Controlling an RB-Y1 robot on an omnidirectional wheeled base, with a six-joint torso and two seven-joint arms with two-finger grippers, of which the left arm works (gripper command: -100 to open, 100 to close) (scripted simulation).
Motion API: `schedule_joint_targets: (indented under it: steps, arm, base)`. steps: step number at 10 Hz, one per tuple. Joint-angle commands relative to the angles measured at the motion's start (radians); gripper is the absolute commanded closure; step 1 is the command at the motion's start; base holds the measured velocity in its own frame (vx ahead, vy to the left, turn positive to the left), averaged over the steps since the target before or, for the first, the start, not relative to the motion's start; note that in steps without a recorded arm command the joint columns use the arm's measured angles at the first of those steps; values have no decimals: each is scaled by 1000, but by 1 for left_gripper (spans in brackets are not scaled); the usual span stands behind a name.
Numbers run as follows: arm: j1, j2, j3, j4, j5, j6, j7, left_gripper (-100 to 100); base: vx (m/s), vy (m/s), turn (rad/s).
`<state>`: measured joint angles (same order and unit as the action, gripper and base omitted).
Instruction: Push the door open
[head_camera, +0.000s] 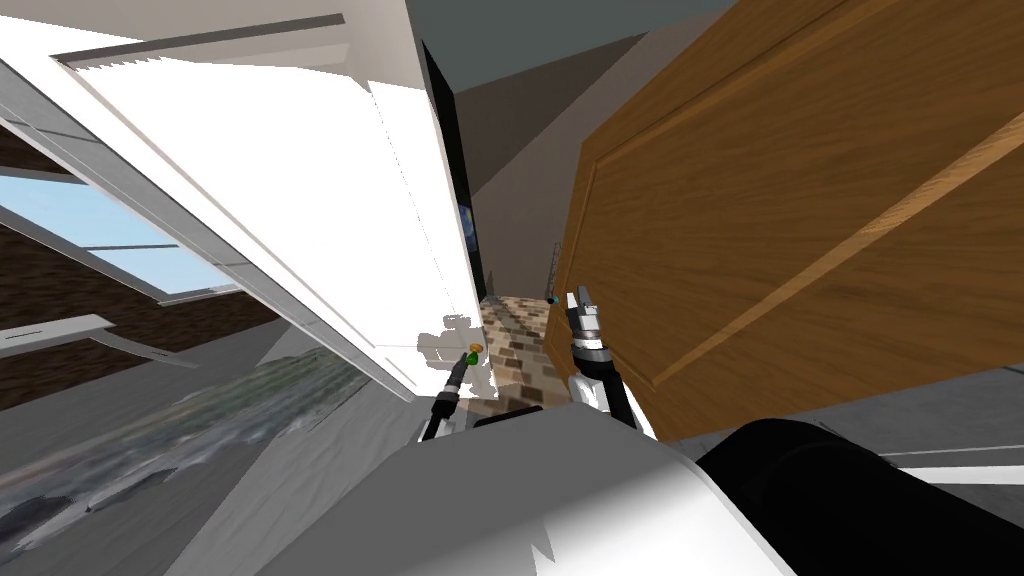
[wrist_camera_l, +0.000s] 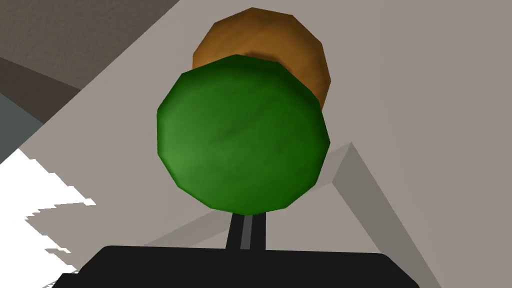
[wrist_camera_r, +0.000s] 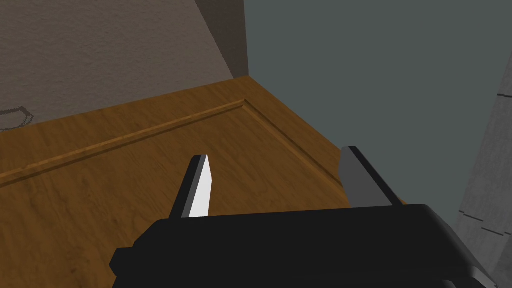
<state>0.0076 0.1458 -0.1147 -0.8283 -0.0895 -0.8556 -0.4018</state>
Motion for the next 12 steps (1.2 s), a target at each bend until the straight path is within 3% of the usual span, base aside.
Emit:
schedule_joint_targets:
  steps: [1,3,8,12]
  arm:
    - [12,14,3,-3,-20,-13,-44,-100]
    - [17,20,5,-4,-28,-18,-62,-100]
    - [49,59,14,-12,-82,-52,-197,-100]
    - [64,77,19,-15,-108,-68,-284,-100]
  base:
    - [1,-26,107]
    - [-22,-40,37]
    - [-26,-50,70]
    - [-22,-37,55]
